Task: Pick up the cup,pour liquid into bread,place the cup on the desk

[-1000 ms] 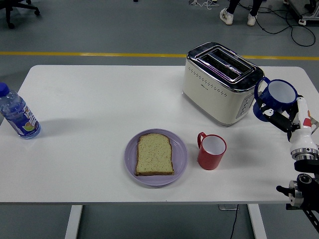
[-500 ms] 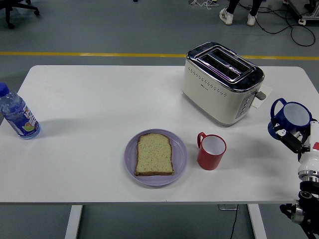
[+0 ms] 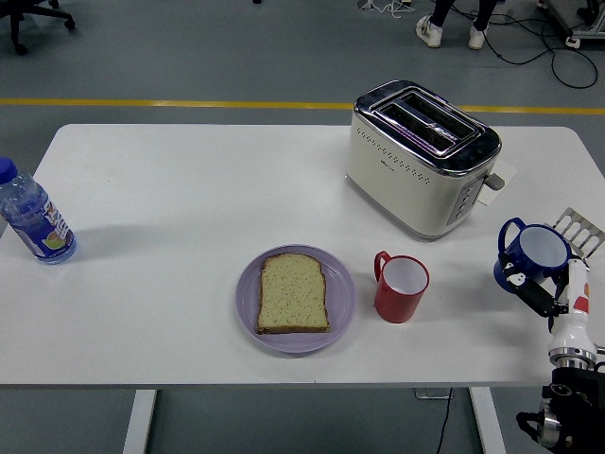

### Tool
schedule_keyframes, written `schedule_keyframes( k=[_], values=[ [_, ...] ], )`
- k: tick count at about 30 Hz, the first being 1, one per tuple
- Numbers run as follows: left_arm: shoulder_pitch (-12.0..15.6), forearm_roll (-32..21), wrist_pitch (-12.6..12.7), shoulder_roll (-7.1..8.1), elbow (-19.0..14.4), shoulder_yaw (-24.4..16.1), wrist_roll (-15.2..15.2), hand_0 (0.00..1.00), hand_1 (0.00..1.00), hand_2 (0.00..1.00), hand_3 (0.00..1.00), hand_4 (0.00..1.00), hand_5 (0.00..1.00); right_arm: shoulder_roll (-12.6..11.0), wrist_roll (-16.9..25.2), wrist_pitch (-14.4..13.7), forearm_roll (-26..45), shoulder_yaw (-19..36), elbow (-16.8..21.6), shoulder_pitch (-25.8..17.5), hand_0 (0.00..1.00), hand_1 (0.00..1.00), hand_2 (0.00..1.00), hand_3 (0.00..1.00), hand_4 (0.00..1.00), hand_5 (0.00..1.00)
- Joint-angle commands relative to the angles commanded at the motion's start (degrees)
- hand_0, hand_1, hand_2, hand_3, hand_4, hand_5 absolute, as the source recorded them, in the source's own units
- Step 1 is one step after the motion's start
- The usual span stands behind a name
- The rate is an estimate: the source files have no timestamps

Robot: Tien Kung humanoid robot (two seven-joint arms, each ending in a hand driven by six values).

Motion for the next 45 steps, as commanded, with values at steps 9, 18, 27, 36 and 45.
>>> schedule_keyframes(
  k=[9,18,27,36,45],
  values=[
    [-0.3,0.0,0.0,0.05,0.0,-0.5,0.0,0.635,0.646,0.657,0.551,0.323,0.835,1.4,0.9,0.0,0.4,-1.5,-3.3,0.9,0.529,0.478,0.584,0.592,0.519,0.002],
    [-0.6,0.0,0.0,0.04,0.0,-0.6,0.0,0.635,0.646,0.657,0.553,0.324,0.836,2.5,1.7,0.0,1.4,-4.3,-6.3,1.9,0.539,0.473,0.582,0.595,0.572,0.002],
    [-0.8,0.0,-0.1,0.06,0.0,-0.8,0.0,0.635,0.646,0.657,0.552,0.324,0.835,3.0,1.8,0.0,1.9,-5.8,-8.4,3.2,0.544,0.473,0.581,0.601,0.608,0.006],
    [-0.8,0.1,-0.1,0.02,0.0,-0.8,0.0,0.635,0.646,0.657,0.551,0.323,0.835,3.5,2.2,0.0,3.4,-7.0,-10.2,3.7,0.549,0.476,0.582,0.604,0.609,0.007],
    [-0.9,0.2,-0.1,0.03,0.0,-0.9,0.0,0.635,0.646,0.657,0.551,0.322,0.836,3.8,2.4,0.0,3.8,-7.4,-10.8,4.0,0.551,0.477,0.582,0.609,0.621,0.021]
  ],
)
